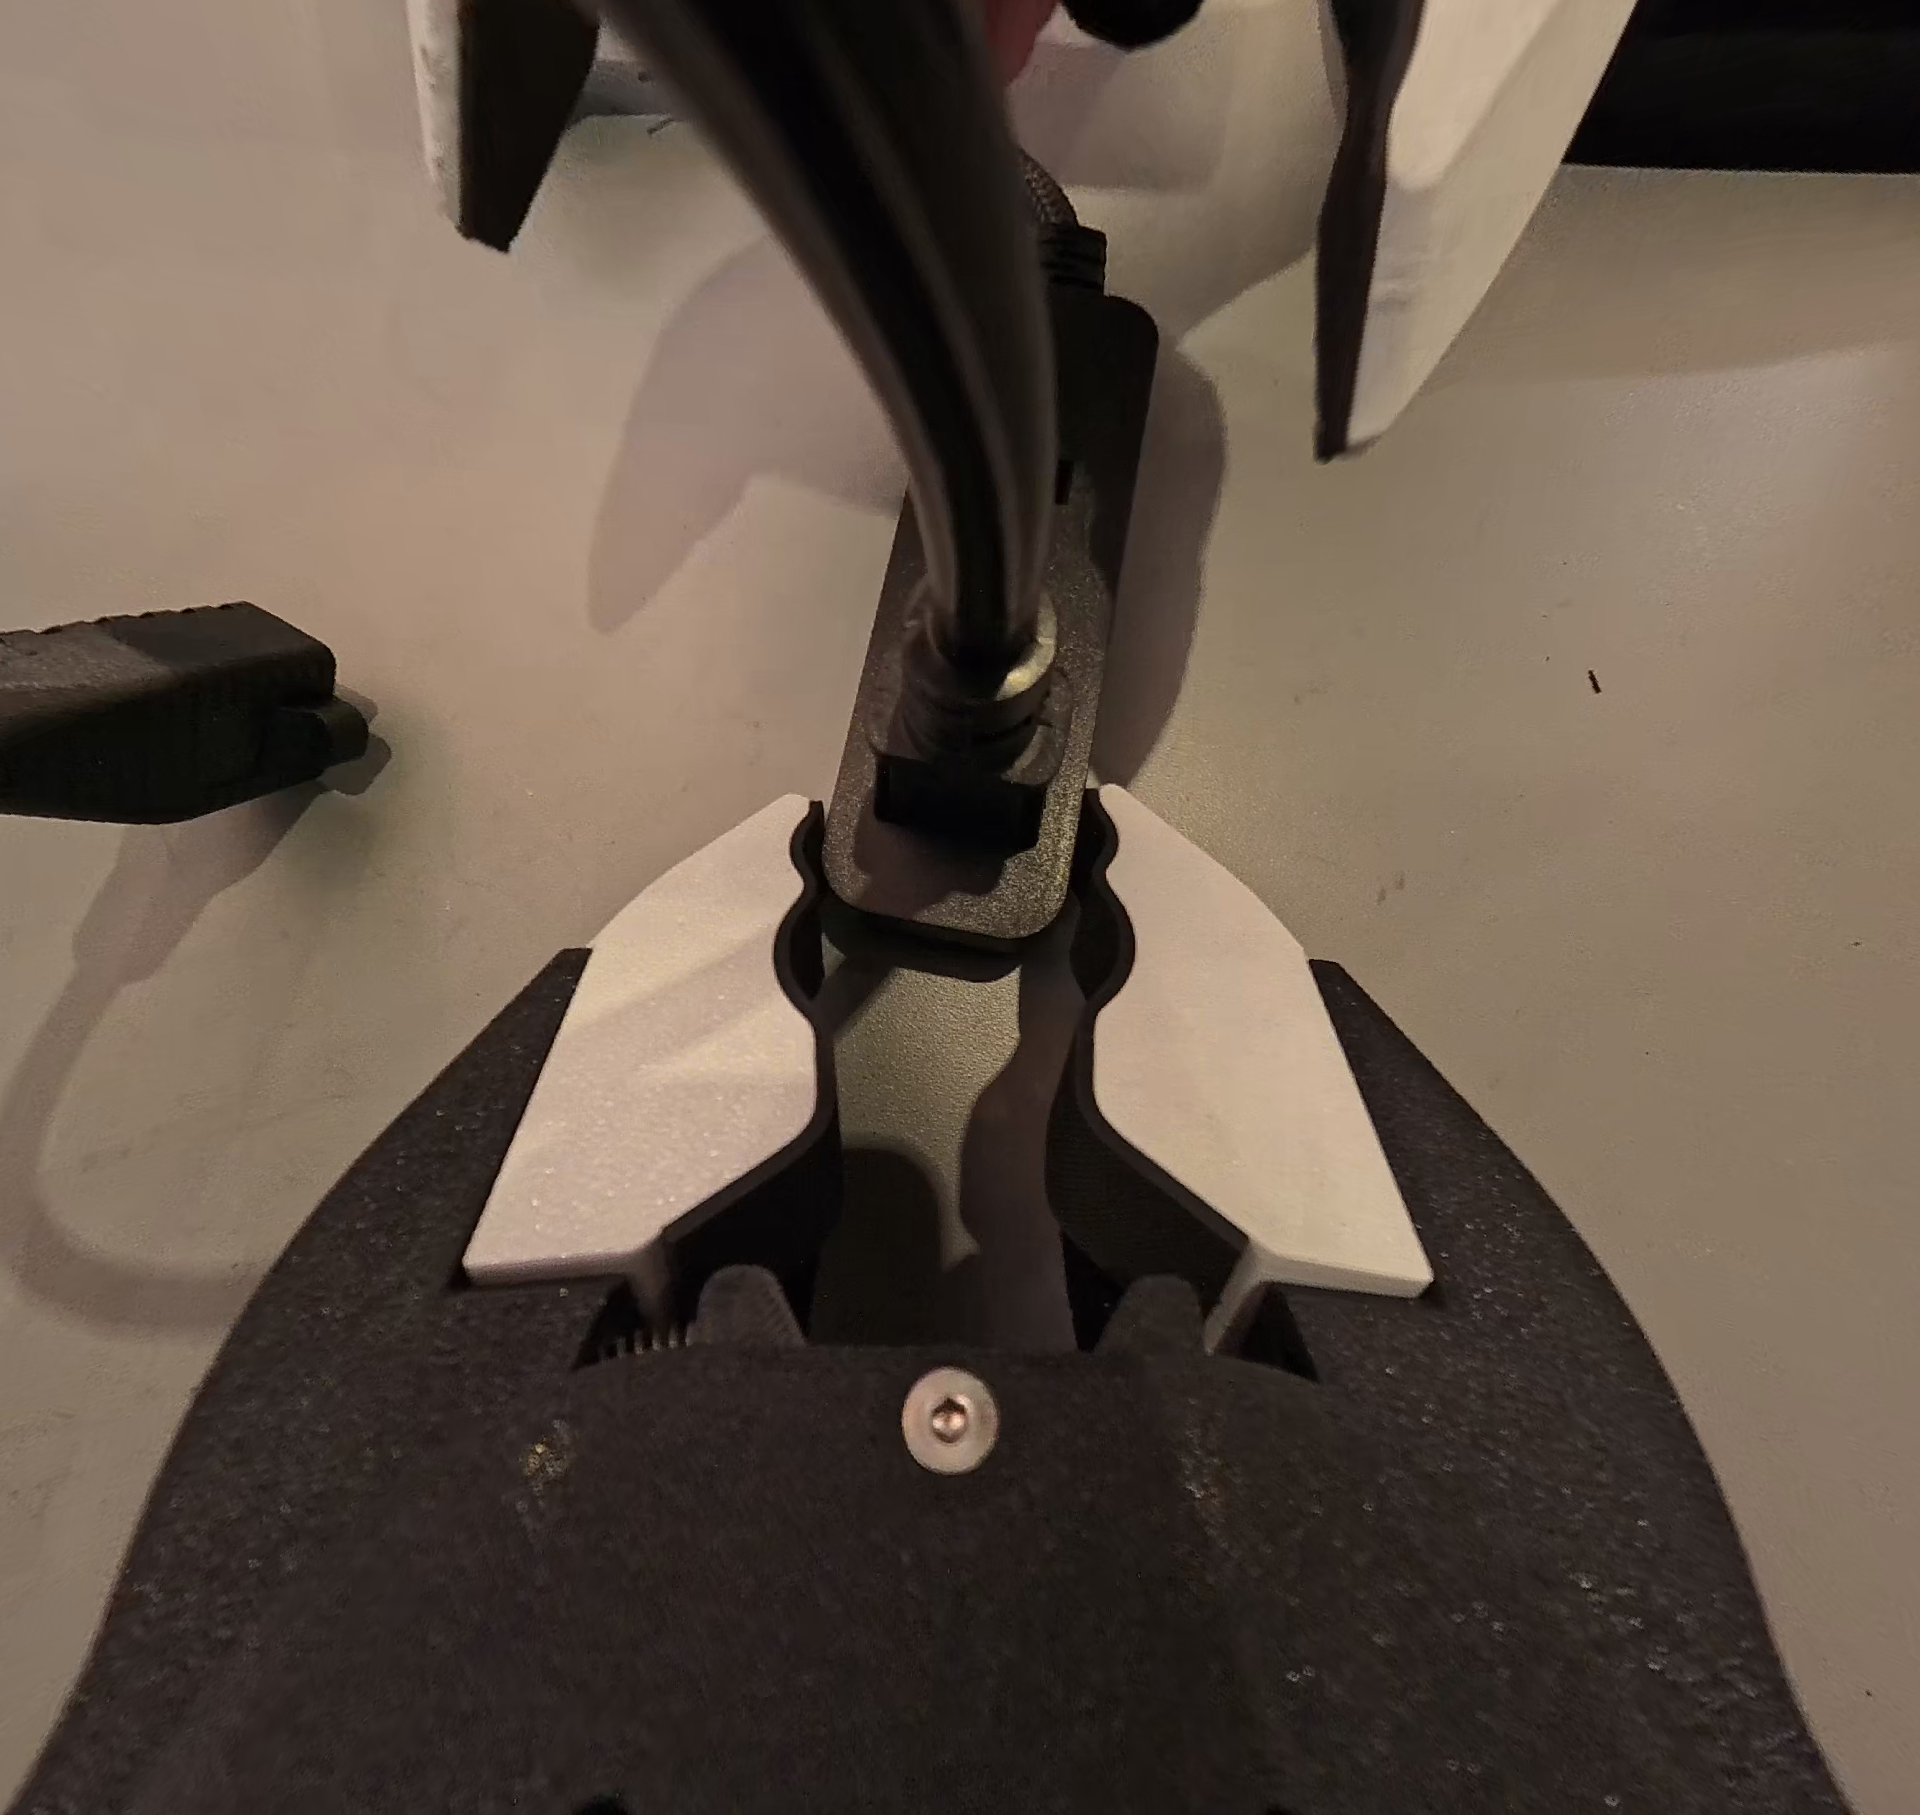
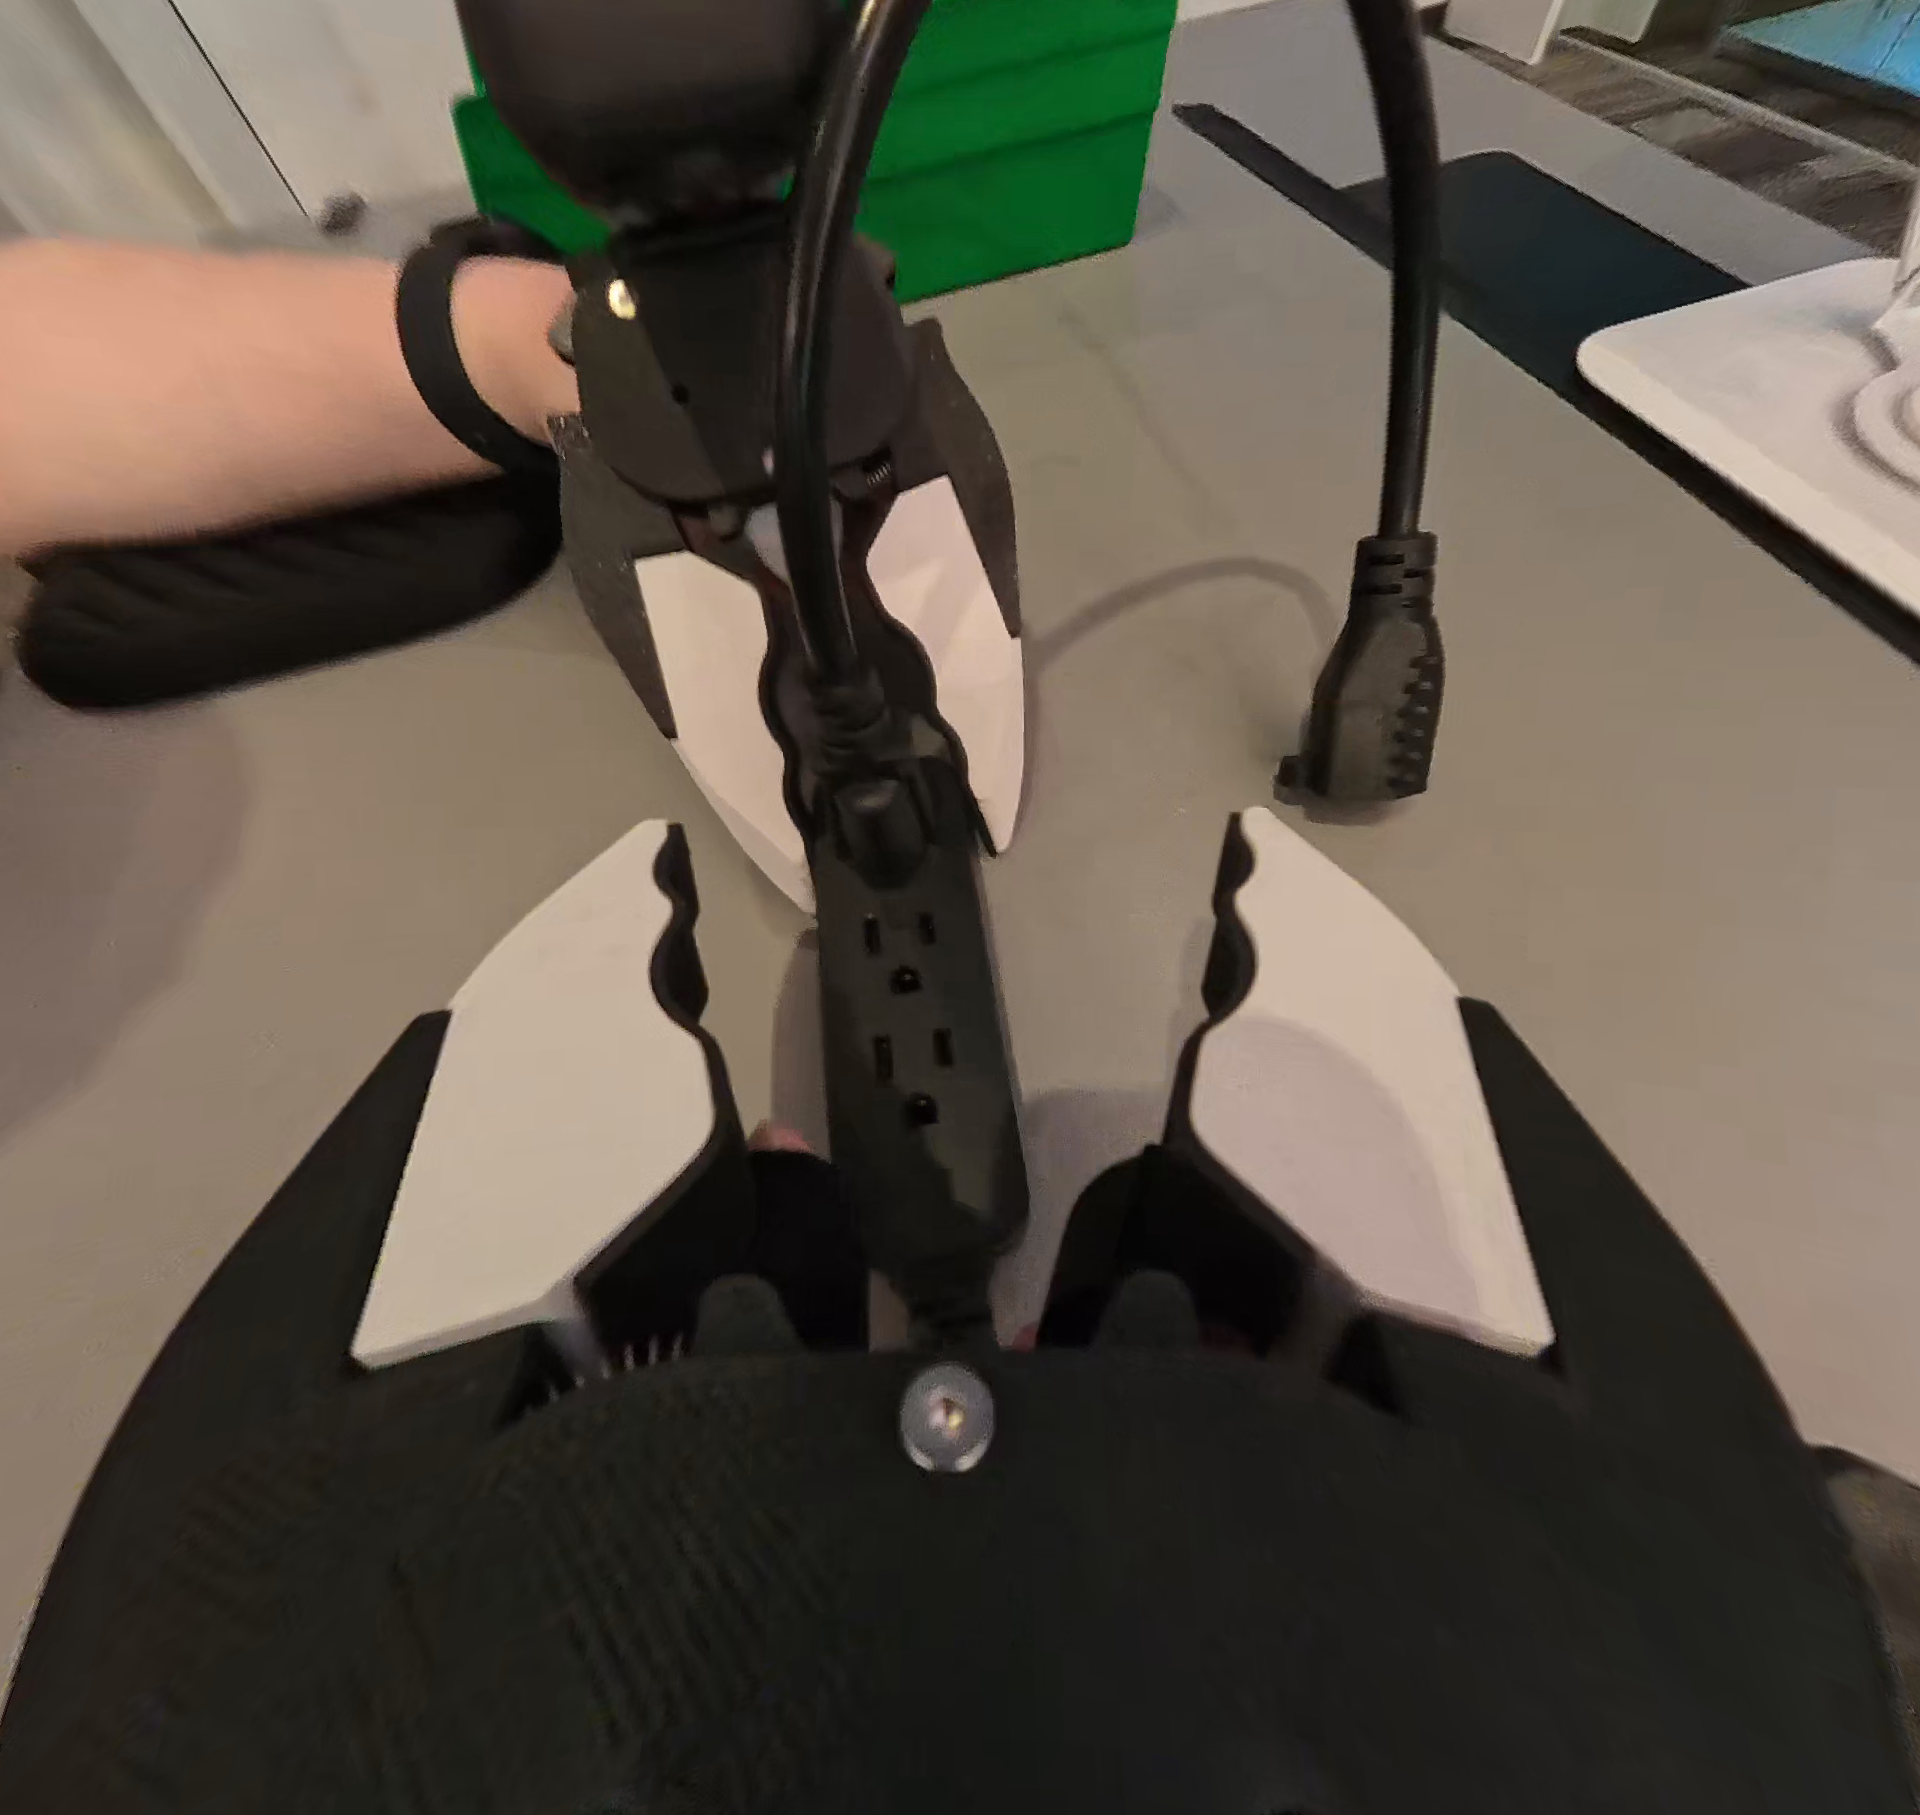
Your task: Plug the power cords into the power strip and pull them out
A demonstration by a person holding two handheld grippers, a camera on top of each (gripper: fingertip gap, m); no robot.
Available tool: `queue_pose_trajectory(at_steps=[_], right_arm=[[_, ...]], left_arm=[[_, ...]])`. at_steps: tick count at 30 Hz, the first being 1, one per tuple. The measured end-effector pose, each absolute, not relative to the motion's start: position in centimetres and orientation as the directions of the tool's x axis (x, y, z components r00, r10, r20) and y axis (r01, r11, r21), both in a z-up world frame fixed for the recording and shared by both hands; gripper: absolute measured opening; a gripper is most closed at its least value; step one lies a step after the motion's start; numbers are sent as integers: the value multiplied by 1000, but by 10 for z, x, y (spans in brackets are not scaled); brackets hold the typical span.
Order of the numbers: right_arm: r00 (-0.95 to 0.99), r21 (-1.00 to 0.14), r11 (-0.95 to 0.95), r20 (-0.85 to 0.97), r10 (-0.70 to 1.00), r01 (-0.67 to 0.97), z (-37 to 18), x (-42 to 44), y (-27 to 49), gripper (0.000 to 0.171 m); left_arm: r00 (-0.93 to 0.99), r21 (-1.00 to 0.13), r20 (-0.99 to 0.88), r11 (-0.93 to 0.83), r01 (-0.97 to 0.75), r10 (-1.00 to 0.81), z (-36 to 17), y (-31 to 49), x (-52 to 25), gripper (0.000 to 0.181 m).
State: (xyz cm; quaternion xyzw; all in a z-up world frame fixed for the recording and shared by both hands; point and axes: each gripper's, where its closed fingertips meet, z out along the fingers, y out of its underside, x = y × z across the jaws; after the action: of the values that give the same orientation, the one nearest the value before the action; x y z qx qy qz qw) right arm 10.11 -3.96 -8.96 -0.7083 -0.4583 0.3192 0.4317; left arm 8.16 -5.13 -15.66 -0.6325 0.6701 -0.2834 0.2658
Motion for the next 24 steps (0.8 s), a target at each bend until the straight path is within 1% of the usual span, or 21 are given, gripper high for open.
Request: queue_pose_trajectory(at_steps=[2,4,5,6,7,10,13,16,18,20,24], right_arm=[[397,-894,-154,29,917,421,-91,103,-35,96],[463,-870,-78,182,868,487,-92,110,-22,86],[486,-851,-33,267,832,524,-91,114,-16,85],[466,-830,4,316,827,557,-94,114,-17,85],[427,-819,19,319,846,574,-98,110,-22,85],[360,-819,-17,234,903,574,-111,99,-35,87],[329,-842,-34,174,928,539,-110,92,-43,86],[304,-867,-85,79,949,491,-106,87,-52,75],[290,-861,-89,70,954,501,-109,85,-55,70],[279,-848,-91,70,958,522,-113,85,-56,70],[305,-820,-70,130,944,568,-119,85,-51,63]], left_arm=[[-59,-716,2,39,-697,-998,-157,-51,82,45],[-59,-716,2,39,-697,-998,-157,-51,82,45],[-58,-716,2,39,-697,-998,-157,-51,82,45],[-58,-716,2,39,-697,-998,-157,-51,82,45],[-58,-716,2,39,-697,-998,-157,-51,82,45],[-59,-717,2,39,-696,-998,-157,-51,82,45],[-59,-717,2,39,-696,-998,-157,-50,82,45],[-60,-717,2,40,-696,-998,-156,-50,82,45],[-60,-717,2,40,-696,-998,-156,-50,82,45],[-61,-717,2,41,-696,-998,-156,-50,83,45],[-64,-718,2,43,-695,-998,-156,-50,83,45]])
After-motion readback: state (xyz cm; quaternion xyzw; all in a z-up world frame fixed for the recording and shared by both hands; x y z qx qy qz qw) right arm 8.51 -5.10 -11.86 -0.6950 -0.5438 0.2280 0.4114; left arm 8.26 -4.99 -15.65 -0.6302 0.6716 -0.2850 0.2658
